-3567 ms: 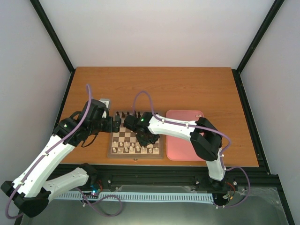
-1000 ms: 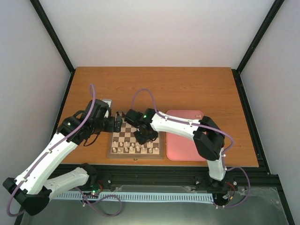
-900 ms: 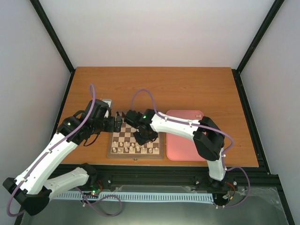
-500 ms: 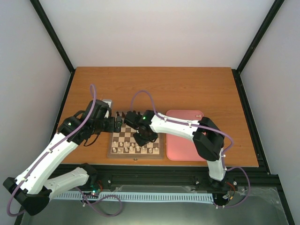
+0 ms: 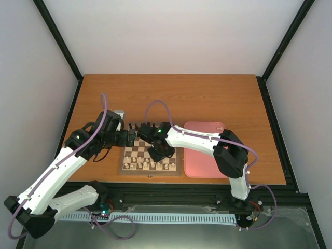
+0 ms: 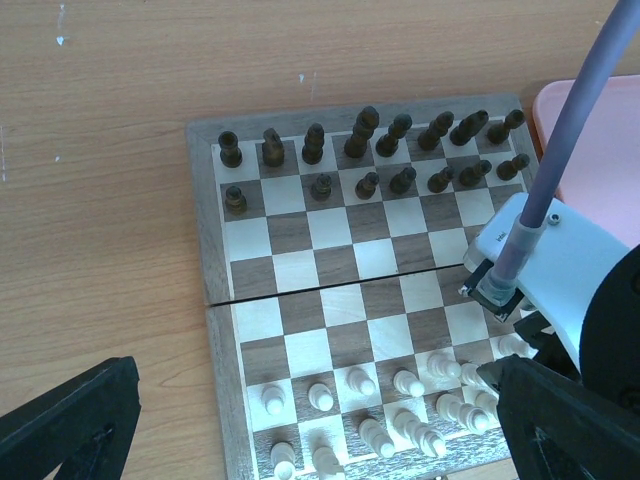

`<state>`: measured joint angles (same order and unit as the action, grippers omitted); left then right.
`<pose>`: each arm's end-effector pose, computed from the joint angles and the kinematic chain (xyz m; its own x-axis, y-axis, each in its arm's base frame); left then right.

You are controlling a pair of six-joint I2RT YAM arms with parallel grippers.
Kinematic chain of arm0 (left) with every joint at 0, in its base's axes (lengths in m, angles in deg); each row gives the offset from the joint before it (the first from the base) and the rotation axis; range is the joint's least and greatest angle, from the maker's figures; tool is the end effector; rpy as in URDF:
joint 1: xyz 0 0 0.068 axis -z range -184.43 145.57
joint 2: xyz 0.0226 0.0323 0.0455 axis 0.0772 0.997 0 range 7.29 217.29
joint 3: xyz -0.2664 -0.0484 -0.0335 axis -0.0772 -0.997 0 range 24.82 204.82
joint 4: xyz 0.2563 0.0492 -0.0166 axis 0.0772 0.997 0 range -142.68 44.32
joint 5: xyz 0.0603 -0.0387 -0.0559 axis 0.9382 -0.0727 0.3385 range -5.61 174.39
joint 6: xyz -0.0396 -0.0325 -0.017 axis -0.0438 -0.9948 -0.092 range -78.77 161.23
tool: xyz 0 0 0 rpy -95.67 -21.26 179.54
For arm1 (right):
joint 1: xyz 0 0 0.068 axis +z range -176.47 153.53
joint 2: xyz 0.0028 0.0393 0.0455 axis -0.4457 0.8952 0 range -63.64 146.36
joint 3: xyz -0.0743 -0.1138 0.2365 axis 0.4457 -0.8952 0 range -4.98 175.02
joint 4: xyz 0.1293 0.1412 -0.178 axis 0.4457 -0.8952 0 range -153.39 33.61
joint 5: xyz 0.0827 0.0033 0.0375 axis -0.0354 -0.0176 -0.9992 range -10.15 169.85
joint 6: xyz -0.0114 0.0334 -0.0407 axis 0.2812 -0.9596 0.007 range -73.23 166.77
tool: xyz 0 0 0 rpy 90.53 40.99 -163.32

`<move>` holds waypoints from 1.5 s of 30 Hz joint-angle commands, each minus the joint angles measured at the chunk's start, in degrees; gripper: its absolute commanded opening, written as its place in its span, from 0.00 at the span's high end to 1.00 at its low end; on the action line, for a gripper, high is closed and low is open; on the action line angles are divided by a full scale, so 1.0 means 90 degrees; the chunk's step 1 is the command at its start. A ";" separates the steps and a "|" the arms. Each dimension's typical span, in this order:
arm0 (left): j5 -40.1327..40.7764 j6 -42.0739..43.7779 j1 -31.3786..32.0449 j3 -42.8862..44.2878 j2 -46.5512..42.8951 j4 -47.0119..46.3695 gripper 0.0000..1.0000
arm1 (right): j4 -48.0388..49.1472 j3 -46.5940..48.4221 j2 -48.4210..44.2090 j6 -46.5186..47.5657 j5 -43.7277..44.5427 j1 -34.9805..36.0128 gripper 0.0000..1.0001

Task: Set up the chess pieces on the board
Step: Adjust the chess piece on the chessboard.

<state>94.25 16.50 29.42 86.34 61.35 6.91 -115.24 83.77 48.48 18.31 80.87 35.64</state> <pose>0.1422 -0.0880 0.3324 -0.7885 0.0327 -0.6142 0.1449 0.9803 -0.1339 0.1796 0.3381 0.2075 -0.8282 -0.5458 -0.1274 -0.5549 0.8305 0.0491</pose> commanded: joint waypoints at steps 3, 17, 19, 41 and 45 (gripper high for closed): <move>0.0014 -0.0027 -0.0050 0.0030 0.0018 -0.0105 0.00 | -0.0009 -0.0032 -0.0034 -0.0025 0.0213 0.0052 0.60; 0.0017 -0.0041 -0.0050 0.0024 0.0034 -0.0127 0.00 | 0.0116 -0.0123 -0.0213 -0.0021 0.0095 0.0079 0.60; 0.0014 -0.0036 -0.0050 0.0030 0.0049 -0.0136 0.00 | 0.0116 -0.0143 -0.0202 -0.0020 0.0047 0.0100 0.60; -0.0032 0.0020 -0.0050 0.0129 0.0165 -0.0137 0.00 | -0.0042 -0.0133 -0.0099 -0.0175 0.0556 0.0160 0.59; -0.0030 0.0006 -0.0050 0.0120 0.0161 -0.0130 0.00 | -0.0064 -0.0130 -0.0095 -0.0196 0.0611 0.0160 0.58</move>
<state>94.21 16.52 29.42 86.34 62.73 6.48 -114.94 82.81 48.39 17.34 84.37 36.69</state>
